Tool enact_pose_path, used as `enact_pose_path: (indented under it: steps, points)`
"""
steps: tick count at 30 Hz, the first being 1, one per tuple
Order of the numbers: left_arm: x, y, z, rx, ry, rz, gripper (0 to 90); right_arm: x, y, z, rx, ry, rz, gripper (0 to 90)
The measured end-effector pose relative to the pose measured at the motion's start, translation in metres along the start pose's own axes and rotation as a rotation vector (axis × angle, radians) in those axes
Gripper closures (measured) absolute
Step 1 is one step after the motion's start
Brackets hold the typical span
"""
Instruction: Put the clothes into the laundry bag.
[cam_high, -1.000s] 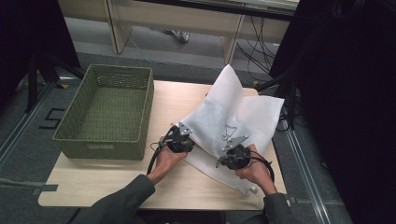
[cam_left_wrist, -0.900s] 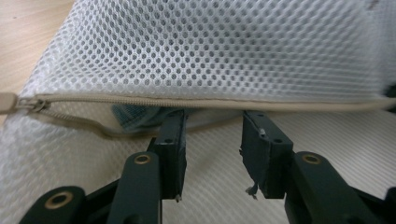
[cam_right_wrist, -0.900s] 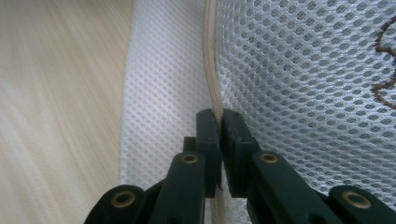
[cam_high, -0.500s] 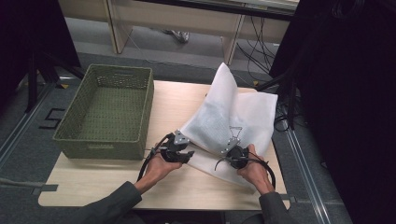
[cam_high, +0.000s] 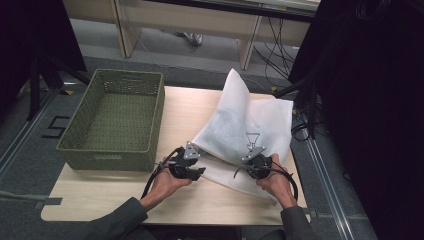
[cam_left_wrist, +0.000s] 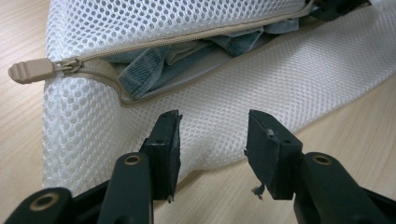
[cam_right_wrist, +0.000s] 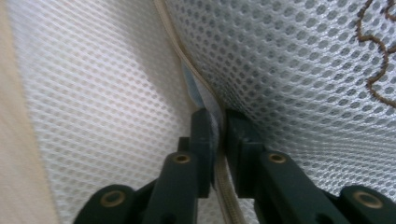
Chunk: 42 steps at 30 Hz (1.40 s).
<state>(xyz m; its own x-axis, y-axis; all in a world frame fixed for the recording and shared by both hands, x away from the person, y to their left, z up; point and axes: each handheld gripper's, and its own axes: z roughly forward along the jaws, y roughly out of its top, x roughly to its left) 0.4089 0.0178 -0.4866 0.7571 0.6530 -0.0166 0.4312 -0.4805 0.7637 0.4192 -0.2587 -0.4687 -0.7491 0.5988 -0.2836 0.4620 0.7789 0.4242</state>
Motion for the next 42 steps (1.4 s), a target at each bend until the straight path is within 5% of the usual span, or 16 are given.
enact_pose_path:
  steps: [1, 6, 11, 17, 20, 25, 30, 34, 42]
  points:
    - [-0.001, -0.001, 0.001, -0.001, 0.002, -0.027, 53.6, 0.002, 0.0, -0.002, -0.016, -0.003, 0.001, 75.4]
    - [-0.004, 0.0, 0.004, -0.001, -0.005, -0.009, 51.2, 0.013, 0.005, -0.015, -0.076, -0.037, -0.032, 68.6]
    - [-0.01, 0.002, 0.01, -0.004, -0.025, -0.037, 50.8, 0.019, 0.012, -0.017, -0.098, -0.069, -0.039, 67.2]
    - [-0.017, 0.006, 0.017, -0.012, -0.039, -0.037, 50.2, 0.017, 0.019, -0.004, -0.047, -0.114, -0.097, 85.6]
    - [-0.019, 0.007, 0.021, -0.006, -0.047, -0.03, 50.3, 0.016, 0.019, -0.006, -0.034, -0.069, -0.072, 87.8]
    - [-0.019, 0.005, 0.021, 0.006, -0.048, -0.016, 50.3, 0.022, 0.02, -0.007, -0.014, 0.023, -0.119, 88.0]
    - [-0.013, 0.002, 0.013, 0.001, -0.039, -0.028, 50.3, 0.019, 0.02, 0.011, 0.02, -0.008, -0.177, 88.2]
    - [-0.008, -0.001, 0.008, 0.009, -0.034, -0.029, 50.3, 0.009, 0.022, 0.015, 0.005, -0.111, -0.13, 88.1]
    - [-0.005, -0.007, -0.008, 0.012, -0.033, -0.03, 49.7, 0.005, 0.023, 0.032, 0.046, -0.081, -0.098, 88.0]
